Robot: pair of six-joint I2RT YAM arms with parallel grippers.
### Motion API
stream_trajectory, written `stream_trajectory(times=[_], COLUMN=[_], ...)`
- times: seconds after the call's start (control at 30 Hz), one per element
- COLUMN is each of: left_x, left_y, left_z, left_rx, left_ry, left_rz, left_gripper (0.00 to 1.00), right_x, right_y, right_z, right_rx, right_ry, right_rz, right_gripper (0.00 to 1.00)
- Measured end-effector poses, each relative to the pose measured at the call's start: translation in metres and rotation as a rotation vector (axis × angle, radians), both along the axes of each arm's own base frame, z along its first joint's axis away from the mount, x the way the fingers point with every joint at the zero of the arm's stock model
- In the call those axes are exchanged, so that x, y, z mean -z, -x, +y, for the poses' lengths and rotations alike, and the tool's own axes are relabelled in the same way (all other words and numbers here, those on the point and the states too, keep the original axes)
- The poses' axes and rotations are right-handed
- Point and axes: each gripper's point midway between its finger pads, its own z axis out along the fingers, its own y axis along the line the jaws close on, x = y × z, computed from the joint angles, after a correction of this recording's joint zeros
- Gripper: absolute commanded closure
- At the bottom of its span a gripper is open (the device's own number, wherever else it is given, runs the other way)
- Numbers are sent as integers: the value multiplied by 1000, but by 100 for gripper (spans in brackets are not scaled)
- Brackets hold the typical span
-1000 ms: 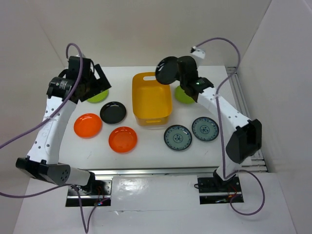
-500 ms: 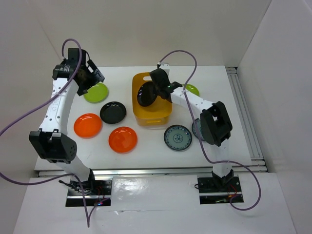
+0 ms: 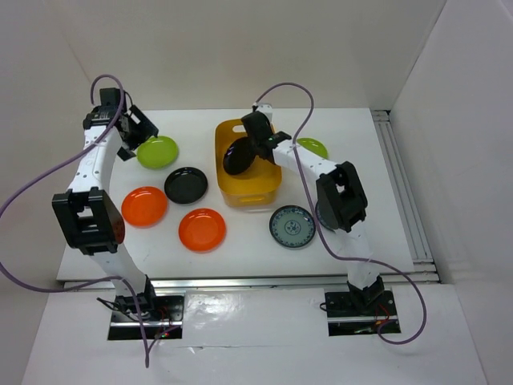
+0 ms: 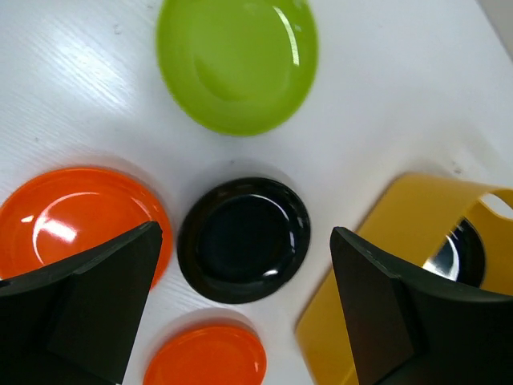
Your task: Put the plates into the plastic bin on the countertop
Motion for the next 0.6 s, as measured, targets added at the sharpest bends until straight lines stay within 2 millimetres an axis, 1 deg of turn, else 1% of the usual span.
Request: stream_trajectory(times=[0.03, 0.1, 0.17, 0.23, 0.33, 0.4, 0.47, 0.53, 0.6], left_x=[9, 27, 40, 49, 62, 71, 81, 94, 106], left_y=[0, 2, 3, 2, 0, -3, -7, -12, -15], left_z=[8, 25, 39, 52, 61, 63, 64, 65, 65], left_rx=[-16, -50, -81, -106, -120, -119, -115, -105, -90], left_ry=[8, 26, 37, 46, 61, 73, 86, 101, 111], left_rz=[17, 49, 72, 84, 99, 109, 118, 126, 130], left_gripper=[0, 0, 0, 0, 0, 0, 2, 2, 3], right_x=[0, -7, -18, -36, -63, -79, -98, -124, -150], right_y=[-1, -5, -9, -15, -20, -15, -8, 3, 20], right_z=[1, 2, 3, 5, 10, 12, 17, 22, 25], right_rx=[0, -2, -5, -9, -19, -27, -44, -67, -106], right_ry=[-1, -1, 1, -7, -19, -23, -35, -59, -94], right_rz=[0, -14, -30, -64, -116, -138, -163, -197, -222], right_gripper=[61, 41, 21, 0, 0, 0, 0, 0, 0])
